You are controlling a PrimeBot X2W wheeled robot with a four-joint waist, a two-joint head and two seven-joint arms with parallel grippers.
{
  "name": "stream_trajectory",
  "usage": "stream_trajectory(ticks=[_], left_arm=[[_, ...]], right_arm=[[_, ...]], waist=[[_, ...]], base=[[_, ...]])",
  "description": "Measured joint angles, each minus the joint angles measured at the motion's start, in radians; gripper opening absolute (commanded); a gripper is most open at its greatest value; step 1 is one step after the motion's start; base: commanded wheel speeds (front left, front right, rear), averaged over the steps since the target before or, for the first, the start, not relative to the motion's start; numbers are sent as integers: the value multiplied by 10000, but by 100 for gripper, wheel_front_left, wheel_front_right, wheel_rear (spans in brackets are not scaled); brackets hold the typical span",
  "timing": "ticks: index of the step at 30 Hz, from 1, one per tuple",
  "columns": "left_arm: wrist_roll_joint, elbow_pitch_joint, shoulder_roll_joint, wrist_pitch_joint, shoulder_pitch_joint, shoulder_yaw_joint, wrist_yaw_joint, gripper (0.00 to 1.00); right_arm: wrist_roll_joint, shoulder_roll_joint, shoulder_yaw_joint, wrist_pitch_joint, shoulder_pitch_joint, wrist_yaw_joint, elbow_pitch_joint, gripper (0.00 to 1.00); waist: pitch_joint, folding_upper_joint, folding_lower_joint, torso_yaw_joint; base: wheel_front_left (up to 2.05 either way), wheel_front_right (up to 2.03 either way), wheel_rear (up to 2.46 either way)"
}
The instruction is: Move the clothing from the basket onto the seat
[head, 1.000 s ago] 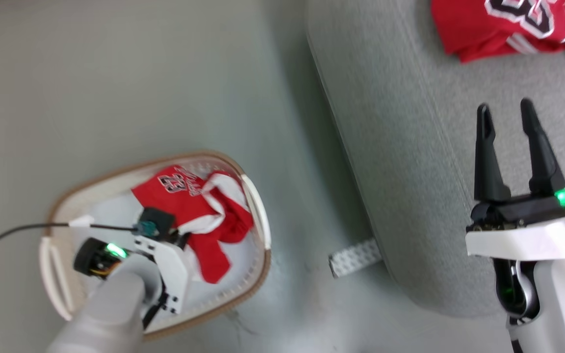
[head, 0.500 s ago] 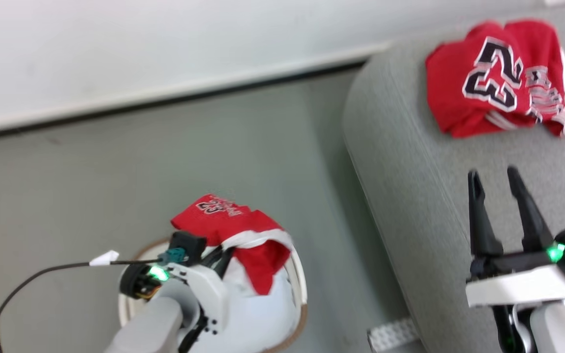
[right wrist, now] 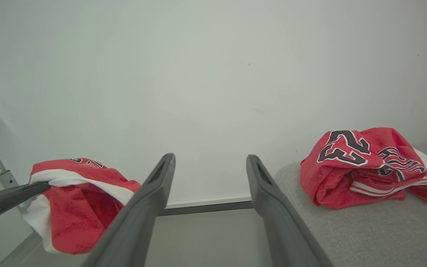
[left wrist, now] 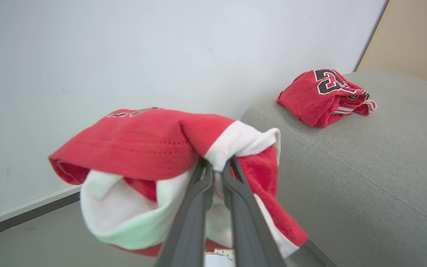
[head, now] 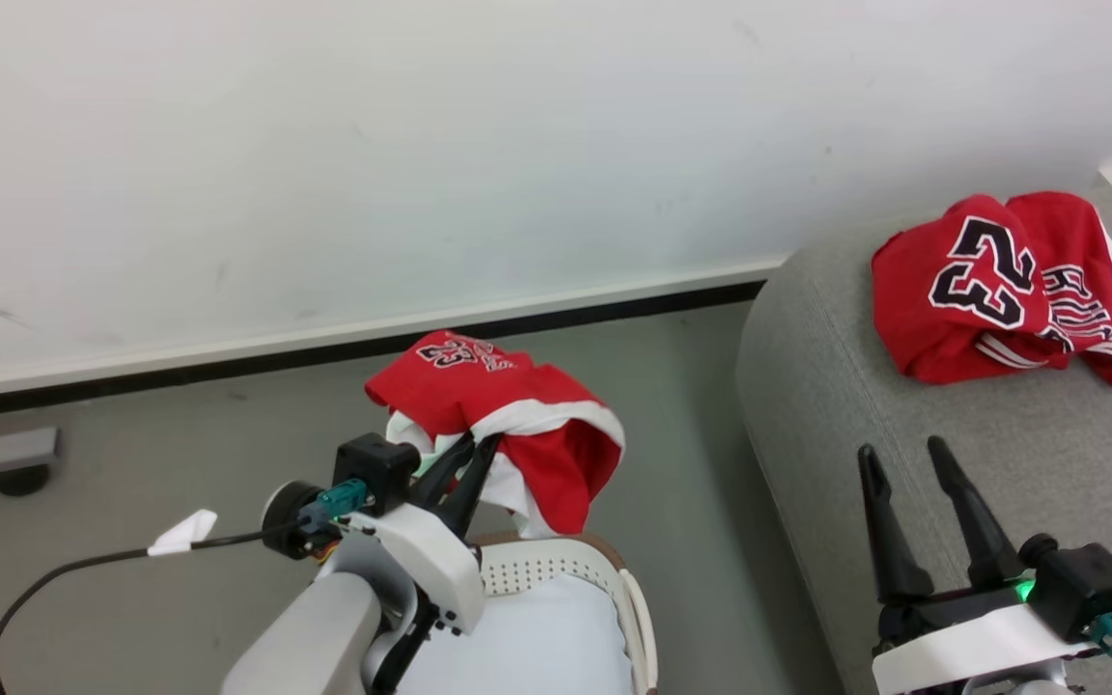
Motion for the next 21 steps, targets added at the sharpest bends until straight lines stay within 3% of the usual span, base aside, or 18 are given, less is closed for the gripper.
stream_trajectory(ticks=[21], left_arm=[[115, -3266, 387, 435, 489, 23, 483, 0]], right_arm=[[-86, -29, 1266, 0, -8, 0, 694, 100]], waist=[[-406, 1, 1, 450]], base=[[0, 0, 0]])
